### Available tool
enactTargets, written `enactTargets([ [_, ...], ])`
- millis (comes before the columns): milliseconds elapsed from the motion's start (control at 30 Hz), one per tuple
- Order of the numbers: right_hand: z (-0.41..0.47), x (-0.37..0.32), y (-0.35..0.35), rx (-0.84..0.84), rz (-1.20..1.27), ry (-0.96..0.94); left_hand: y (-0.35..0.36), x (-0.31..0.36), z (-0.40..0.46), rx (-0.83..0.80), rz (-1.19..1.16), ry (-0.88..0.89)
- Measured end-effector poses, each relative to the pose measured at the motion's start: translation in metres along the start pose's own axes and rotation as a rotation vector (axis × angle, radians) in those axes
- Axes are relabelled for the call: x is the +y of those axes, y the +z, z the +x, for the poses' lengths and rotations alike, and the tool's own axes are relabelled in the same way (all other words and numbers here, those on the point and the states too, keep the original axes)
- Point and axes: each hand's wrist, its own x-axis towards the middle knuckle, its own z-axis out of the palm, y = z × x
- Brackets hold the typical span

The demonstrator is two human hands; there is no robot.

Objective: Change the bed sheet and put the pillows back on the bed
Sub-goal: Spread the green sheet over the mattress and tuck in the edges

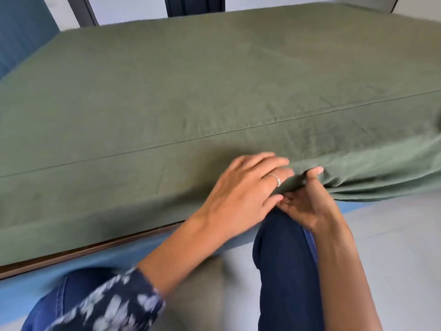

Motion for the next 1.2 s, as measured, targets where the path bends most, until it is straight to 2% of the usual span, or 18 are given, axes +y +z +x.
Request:
enactTargets([
  [133,0.001,-0.009,-0.011,0.117,-0.205,-0.017,0.021,-0.006,0.032,-0.331,0.348,-0.037],
  [200,-0.001,-0.012,-0.018,0.204,-0.364,-0.038,0.033,-0.008,0.036,-0.403,0.415,-0.036],
  [300,-0.011,-0.018,-0.037,0.323,-0.474,-0.139,0.044,-0.008,0.036,-0.372,0.438,-0.049],
  [467,-0.020,-0.006,-0.087,0.377,0.019,-0.183,0.046,-0.006,0.037,-0.378,0.464,-0.084],
  [600,-0.009,-0.006,-0.089,0.324,0.270,-0.166,0.054,-0.001,0.031,-0.262,0.557,-0.056],
  [700,0.007,-0.012,-0.078,0.357,0.226,-0.229,0.067,0.001,0.025,-0.140,0.619,0.044],
  [933,0.034,-0.024,-0.073,0.614,0.116,-0.503,0.080,-0.005,0.024,-0.054,0.715,0.150],
  [1000,0.037,-0.023,-0.070,0.694,0.101,-0.529,0.081,-0.010,0.023,-0.014,0.715,0.187],
  [1067,0.036,-0.022,-0.072,0.648,0.204,-0.497,0.082,-0.010,0.023,0.000,0.710,0.186],
  [1200,0.013,-0.027,-0.068,0.367,0.423,-0.436,0.082,-0.004,0.023,-0.038,0.721,0.138],
])
